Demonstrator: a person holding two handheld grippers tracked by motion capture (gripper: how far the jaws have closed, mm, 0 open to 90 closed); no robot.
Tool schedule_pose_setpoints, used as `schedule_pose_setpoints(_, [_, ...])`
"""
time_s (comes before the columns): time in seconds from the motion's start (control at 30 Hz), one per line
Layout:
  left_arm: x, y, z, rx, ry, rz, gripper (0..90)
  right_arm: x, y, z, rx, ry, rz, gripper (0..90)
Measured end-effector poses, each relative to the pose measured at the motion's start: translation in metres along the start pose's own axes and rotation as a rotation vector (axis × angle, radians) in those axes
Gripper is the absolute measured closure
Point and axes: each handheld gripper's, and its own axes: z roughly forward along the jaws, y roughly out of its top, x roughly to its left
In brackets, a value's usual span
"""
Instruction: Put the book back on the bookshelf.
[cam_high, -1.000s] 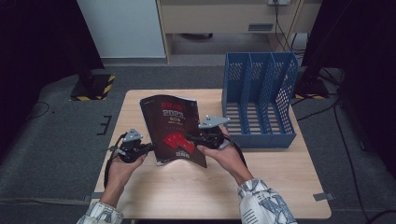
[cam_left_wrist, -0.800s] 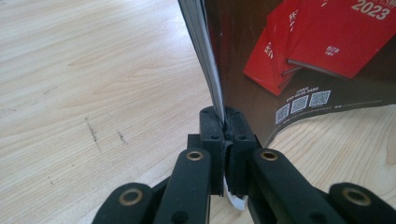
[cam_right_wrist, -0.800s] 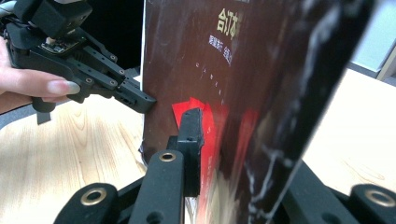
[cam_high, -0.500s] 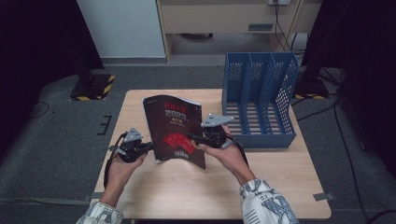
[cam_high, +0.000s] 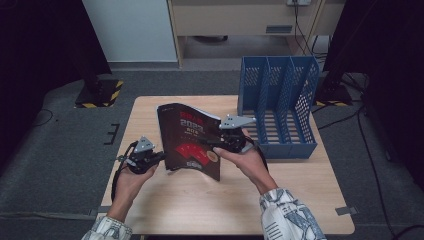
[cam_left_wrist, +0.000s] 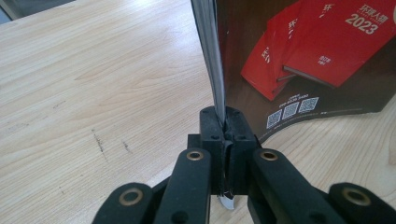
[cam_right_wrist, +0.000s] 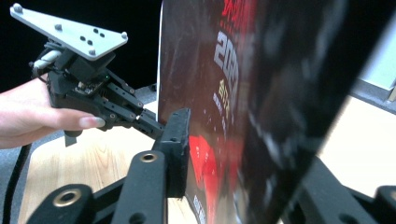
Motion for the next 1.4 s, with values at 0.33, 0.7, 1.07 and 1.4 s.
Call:
schedule_pose_setpoints(0.33, [-0.002, -0.002, -0.002, -0.002, 0.003, -0.003, 87.9, 0.002, 0.008, 0.001, -0.004, -0.008, -0.014, 60.8])
schedule_pose_setpoints(0.7, [-0.004, -0.002, -0.004, -0.010, 0.008, 0.010, 87.9, -0.001, 0.016, -0.001, 0.019, -0.030, -0.033, 72.4])
schedule_pose_setpoints(1.07, [-0.007, -0.001, -0.004, -0.034, 0.007, 0.051, 87.9, -0.002, 0.022, -0.003, 0.036, -0.047, -0.059, 73.4])
schedule_pose_setpoints(1.4, [-0.008, -0.002, -0.004, -0.043, 0.002, 0.063, 87.9, -0.003, 0.025, -0.004, 0.029, -0.048, -0.059, 77.2])
